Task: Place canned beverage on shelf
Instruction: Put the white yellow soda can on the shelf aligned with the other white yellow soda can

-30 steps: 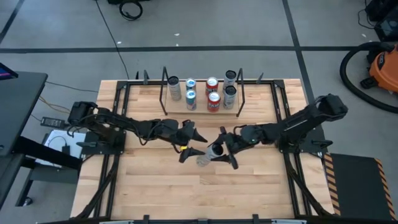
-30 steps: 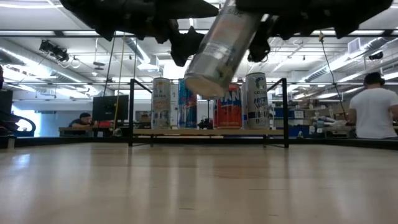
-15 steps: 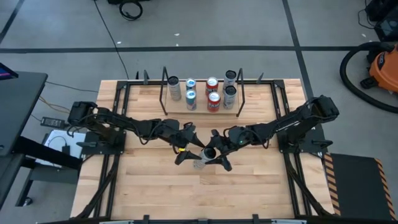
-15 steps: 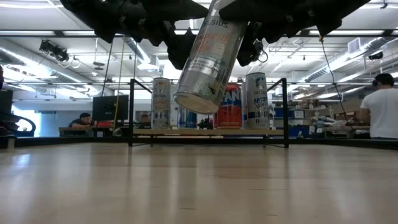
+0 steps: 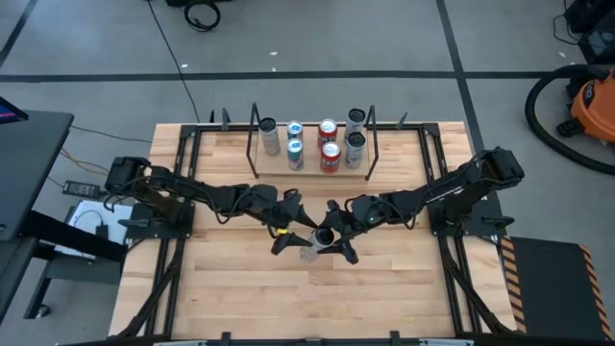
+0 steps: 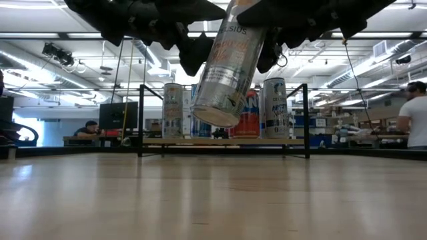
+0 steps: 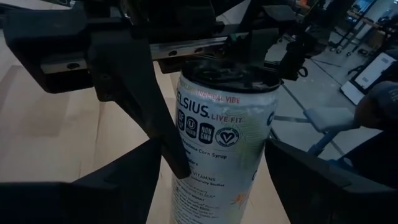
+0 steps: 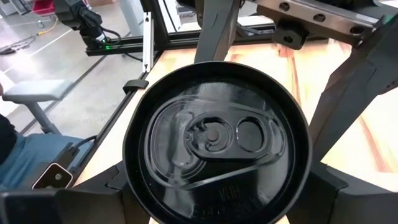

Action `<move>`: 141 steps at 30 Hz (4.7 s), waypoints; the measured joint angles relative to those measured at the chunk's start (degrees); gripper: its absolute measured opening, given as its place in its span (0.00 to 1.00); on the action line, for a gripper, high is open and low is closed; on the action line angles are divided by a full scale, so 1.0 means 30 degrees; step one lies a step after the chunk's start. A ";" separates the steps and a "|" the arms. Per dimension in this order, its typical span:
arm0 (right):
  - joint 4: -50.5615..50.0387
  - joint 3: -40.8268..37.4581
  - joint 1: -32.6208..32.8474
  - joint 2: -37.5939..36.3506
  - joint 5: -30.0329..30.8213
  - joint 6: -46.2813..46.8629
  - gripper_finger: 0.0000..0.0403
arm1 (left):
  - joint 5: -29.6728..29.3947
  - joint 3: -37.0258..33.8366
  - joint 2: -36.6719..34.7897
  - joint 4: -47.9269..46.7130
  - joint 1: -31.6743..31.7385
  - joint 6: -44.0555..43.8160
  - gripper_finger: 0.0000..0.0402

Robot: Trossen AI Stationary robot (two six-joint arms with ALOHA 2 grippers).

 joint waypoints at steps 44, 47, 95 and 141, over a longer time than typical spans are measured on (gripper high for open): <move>-0.0846 -0.0022 -0.0044 0.0003 0.0028 -0.0016 0.69 | -0.1029 0.0044 -0.0022 -0.0868 0.0052 -0.0908 0.98; -0.0855 -0.0022 -0.0044 0.0007 0.0028 -0.0016 0.69 | -0.1013 0.0044 -0.0022 -0.0874 0.0052 -0.1021 0.97; 0.1949 -0.0029 -0.0627 -0.0007 -0.0249 0.0612 0.69 | -0.0327 -0.0007 -0.0007 0.1438 0.0015 -0.2015 0.97; 0.2653 -0.0044 -0.0634 0.0022 -0.0662 0.0453 0.69 | 0.0131 -0.0007 -0.0036 0.1684 -0.0057 -0.1541 0.88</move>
